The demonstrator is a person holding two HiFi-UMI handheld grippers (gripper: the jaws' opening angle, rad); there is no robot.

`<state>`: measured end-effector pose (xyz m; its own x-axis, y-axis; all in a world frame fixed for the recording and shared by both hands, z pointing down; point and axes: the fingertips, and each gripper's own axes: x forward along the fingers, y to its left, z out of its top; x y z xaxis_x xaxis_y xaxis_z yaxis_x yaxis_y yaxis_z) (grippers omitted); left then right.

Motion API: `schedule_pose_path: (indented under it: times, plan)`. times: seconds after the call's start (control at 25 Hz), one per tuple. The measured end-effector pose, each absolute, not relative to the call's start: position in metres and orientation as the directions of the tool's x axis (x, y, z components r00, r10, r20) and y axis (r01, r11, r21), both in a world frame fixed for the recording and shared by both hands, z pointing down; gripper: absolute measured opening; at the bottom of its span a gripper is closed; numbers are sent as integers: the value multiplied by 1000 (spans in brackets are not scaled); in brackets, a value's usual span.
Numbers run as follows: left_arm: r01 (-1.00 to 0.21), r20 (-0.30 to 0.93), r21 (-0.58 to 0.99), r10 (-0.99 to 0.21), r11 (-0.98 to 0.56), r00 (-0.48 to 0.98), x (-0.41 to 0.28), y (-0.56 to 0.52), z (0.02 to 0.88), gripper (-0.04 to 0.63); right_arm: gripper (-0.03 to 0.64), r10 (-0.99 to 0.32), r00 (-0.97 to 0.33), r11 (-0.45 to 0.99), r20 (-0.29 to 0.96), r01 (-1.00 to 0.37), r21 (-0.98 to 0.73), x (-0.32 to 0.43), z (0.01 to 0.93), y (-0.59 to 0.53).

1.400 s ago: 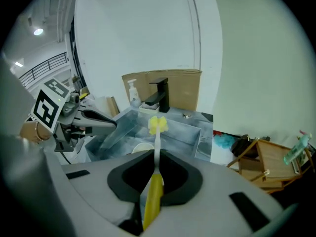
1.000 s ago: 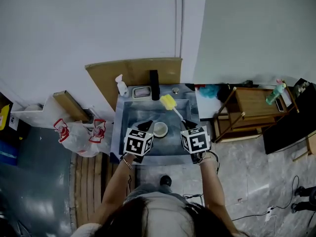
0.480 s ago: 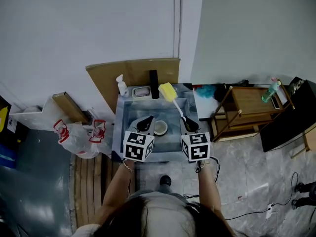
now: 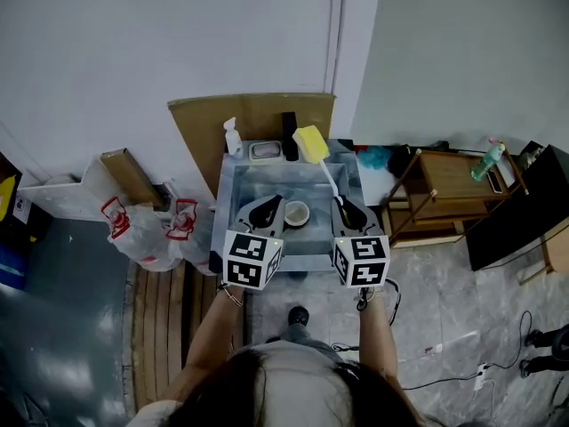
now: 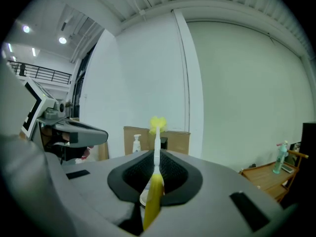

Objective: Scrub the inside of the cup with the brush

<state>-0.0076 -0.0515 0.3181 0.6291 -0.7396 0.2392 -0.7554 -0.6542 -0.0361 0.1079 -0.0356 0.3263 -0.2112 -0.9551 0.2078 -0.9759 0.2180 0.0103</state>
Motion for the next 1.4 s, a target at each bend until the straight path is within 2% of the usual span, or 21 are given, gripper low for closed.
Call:
schedule_pose_path:
  times: [1.4]
  plan:
    - [-768, 42, -68, -770, -637, 636, -80, 61, 252, 9, 49, -983, -182, 182, -4, -982, 60, 43, 252, 83]
